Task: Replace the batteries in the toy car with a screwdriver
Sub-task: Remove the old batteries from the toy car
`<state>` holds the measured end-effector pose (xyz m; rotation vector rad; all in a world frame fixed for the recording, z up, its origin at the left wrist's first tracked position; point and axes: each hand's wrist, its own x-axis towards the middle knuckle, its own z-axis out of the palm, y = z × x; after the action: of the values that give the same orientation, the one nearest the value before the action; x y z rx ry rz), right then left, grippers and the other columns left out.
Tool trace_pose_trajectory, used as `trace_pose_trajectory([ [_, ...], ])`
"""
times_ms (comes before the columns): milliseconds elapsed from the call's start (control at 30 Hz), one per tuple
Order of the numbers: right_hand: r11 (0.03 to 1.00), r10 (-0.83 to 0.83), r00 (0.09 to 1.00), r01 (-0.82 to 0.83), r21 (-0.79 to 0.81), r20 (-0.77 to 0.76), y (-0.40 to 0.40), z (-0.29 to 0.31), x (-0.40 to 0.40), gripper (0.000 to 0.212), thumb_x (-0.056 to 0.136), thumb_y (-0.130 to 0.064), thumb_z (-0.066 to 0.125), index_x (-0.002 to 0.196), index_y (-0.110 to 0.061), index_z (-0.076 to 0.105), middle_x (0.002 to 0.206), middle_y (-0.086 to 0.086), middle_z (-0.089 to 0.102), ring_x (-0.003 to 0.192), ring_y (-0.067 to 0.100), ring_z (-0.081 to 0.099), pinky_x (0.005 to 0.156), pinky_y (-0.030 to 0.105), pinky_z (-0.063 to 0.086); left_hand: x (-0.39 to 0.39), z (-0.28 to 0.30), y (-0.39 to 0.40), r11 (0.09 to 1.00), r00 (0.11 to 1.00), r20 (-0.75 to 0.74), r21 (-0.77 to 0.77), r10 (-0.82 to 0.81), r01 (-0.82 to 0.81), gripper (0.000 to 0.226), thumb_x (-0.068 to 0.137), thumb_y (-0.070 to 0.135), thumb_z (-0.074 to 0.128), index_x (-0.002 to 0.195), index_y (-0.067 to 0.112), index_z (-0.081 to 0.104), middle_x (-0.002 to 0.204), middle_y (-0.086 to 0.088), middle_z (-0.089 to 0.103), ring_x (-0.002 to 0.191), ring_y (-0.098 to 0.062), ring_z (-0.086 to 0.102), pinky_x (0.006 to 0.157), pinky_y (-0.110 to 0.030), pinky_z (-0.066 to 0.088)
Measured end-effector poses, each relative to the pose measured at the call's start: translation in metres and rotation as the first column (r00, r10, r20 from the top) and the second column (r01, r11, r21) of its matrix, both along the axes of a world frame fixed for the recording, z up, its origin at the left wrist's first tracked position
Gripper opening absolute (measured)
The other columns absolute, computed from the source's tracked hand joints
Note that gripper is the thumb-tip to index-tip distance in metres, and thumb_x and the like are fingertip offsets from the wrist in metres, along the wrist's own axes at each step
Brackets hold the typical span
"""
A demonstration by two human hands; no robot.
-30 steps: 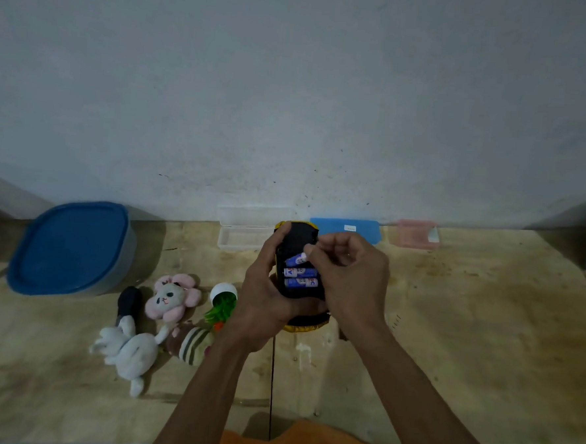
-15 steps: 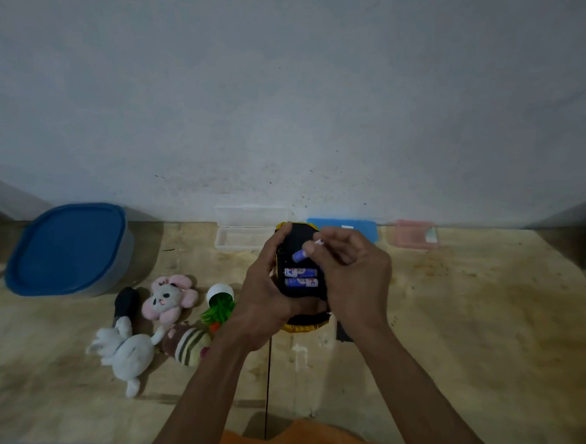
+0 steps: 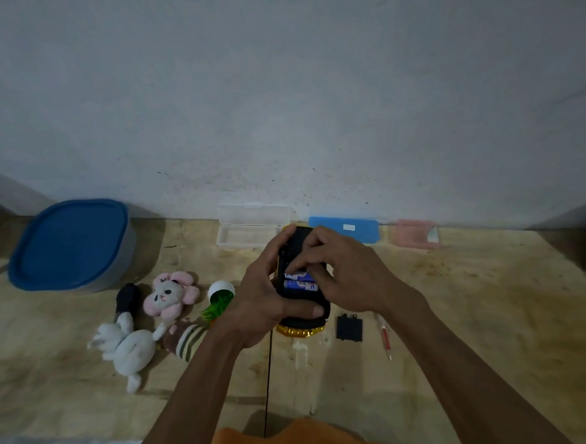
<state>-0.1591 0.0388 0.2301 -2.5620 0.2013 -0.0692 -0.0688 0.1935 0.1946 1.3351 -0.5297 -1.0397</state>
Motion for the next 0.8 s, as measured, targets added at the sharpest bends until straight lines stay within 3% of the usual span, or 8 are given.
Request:
trace_pose_trajectory([
  [133, 0.995, 0.095, 0.995, -0.095, -0.030, -0.017, -0.005, 0.006, 0.004, 0.031, 0.097, -0.016, 0.053, 0.117, -0.033, 0.069, 0.103, -0.016, 0.042, 0.094, 0.009, 0.053, 0.070, 0.032, 0.053, 0.003, 0.001, 0.002, 1.000, 1.000, -0.003, -0.003, 0.000, 0.000, 0.115, 0.061, -0.024, 0.081, 0.151, 0.032, 0.037, 0.145, 0.006, 0.052, 0.118, -0.022, 0.065, 0.083, -0.036, 0.060],
  [267, 0.982, 0.139, 0.986, -0.149, -0.117, -0.088, -0.003, 0.011, 0.008, 0.030, 0.098, -0.020, 0.053, 0.122, -0.034, 0.063, 0.114, -0.009, 0.049, 0.094, 0.013, 0.054, 0.074, 0.034, 0.054, 0.005, -0.003, 0.002, 1.000, 1.000, 0.004, 0.000, -0.014, 0.014, 0.116, 0.060, -0.023, 0.082, 0.151, 0.033, 0.037, 0.142, 0.007, 0.055, 0.120, -0.020, 0.064, 0.084, -0.034, 0.060],
  [400, 0.953, 0.198, 0.963, -0.232, -0.195, -0.180, 0.001, 0.013, 0.015, 0.022, 0.096, -0.021, 0.054, 0.111, -0.036, 0.054, 0.114, -0.013, 0.040, 0.090, 0.015, 0.052, 0.069, 0.037, 0.055, 0.005, -0.004, -0.001, 0.999, 0.999, -0.013, 0.000, -0.042, 0.042, 0.113, 0.059, -0.023, 0.083, 0.150, 0.029, 0.040, 0.137, -0.001, 0.061, 0.121, -0.026, 0.064, 0.087, -0.039, 0.059],
  [533, 0.961, 0.232, 0.960, -0.251, -0.115, -0.156, -0.005, 0.008, 0.014, 0.019, 0.094, -0.012, 0.048, 0.093, -0.029, 0.054, 0.108, -0.009, 0.042, 0.088, 0.017, 0.051, 0.072, 0.044, 0.053, 0.006, -0.005, -0.002, 1.000, 1.000, -0.008, -0.004, -0.029, 0.029, 0.114, 0.059, -0.024, 0.082, 0.150, 0.030, 0.041, 0.135, 0.005, 0.063, 0.120, -0.022, 0.065, 0.085, -0.037, 0.059],
  [700, 0.975, 0.223, 0.967, -0.221, 0.030, -0.121, -0.010, 0.002, 0.014, 0.031, 0.101, -0.010, 0.044, 0.115, -0.029, 0.063, 0.114, -0.005, 0.048, 0.102, 0.016, 0.052, 0.088, 0.038, 0.052, 0.012, -0.005, -0.001, 0.999, 0.999, -0.016, 0.015, -0.037, 0.038, 0.113, 0.059, -0.023, 0.083, 0.148, 0.033, 0.042, 0.142, 0.004, 0.057, 0.122, -0.025, 0.063, 0.088, -0.039, 0.059],
  [800, 0.972, 0.235, 0.962, -0.229, 0.056, -0.140, -0.012, 0.005, 0.016, 0.032, 0.101, -0.008, 0.044, 0.120, -0.023, 0.066, 0.110, -0.008, 0.046, 0.104, 0.013, 0.049, 0.088, 0.024, 0.048, 0.014, -0.006, 0.000, 0.998, 0.998, -0.014, 0.016, -0.064, 0.064, 0.111, 0.059, -0.024, 0.082, 0.147, 0.033, 0.043, 0.142, 0.000, 0.056, 0.120, -0.027, 0.064, 0.086, -0.038, 0.059],
])
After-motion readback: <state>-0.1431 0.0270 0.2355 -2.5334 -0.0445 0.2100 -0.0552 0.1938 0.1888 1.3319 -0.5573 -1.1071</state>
